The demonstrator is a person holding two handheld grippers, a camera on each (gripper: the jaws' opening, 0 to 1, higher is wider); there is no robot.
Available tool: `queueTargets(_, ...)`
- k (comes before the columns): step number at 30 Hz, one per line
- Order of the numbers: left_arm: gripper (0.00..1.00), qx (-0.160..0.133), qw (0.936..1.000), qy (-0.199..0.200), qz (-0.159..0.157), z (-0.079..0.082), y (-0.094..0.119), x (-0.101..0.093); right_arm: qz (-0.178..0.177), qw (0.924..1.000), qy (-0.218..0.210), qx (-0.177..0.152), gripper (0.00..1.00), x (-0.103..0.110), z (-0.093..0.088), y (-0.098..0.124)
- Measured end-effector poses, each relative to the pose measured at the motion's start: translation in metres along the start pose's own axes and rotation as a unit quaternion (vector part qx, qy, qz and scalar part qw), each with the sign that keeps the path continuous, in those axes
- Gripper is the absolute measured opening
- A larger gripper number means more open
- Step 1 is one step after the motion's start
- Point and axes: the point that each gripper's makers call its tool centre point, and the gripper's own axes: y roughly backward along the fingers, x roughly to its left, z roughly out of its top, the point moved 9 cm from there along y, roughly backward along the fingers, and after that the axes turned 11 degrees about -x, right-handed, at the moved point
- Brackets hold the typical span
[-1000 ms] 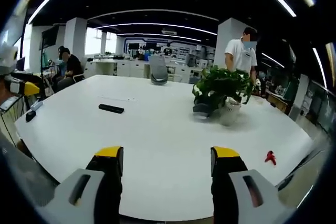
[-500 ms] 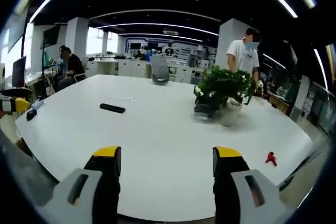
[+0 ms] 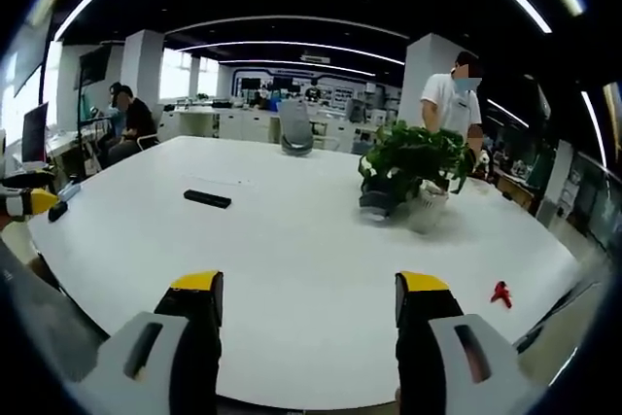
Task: Press the specified remote control buttons in sequence, fully releasing each button before pressing the next.
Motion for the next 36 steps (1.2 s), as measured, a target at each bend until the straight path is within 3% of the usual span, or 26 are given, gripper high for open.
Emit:
queueTargets(4, 0.71, 0.031, 0.9994, -0.013, -0.004, -0.0070, -0.0025, -0.0018, -0.014, 0.9999, -0.001, -0.005, 0.77, -0.0027, 0.0010, 0.0018)
queueTargets(12, 0.71, 0.016, 0.9990, -0.040, -0.014, -0.0039, -0.0011, -0.0064, -0.010, 0.9998, -0.017, 0.002, 0.76, -0.0038, -0.0006, 0.0015)
queueTargets(29, 0.72, 0.006, 0.9997, -0.021, -0.006, -0.0041, -0.0027, -0.0015, 0.017, 0.9996, 0.011, 0.021, 0.73, 0.0026, -0.0035, -0.0026)
queueTargets(36, 0.73, 0.001, 0.9998, -0.018, -0.004, -0.0038, -0.0037, -0.0018, 0.011, 0.9996, 0.008, 0.025, 0.72, 0.0000, -0.0041, -0.0029)
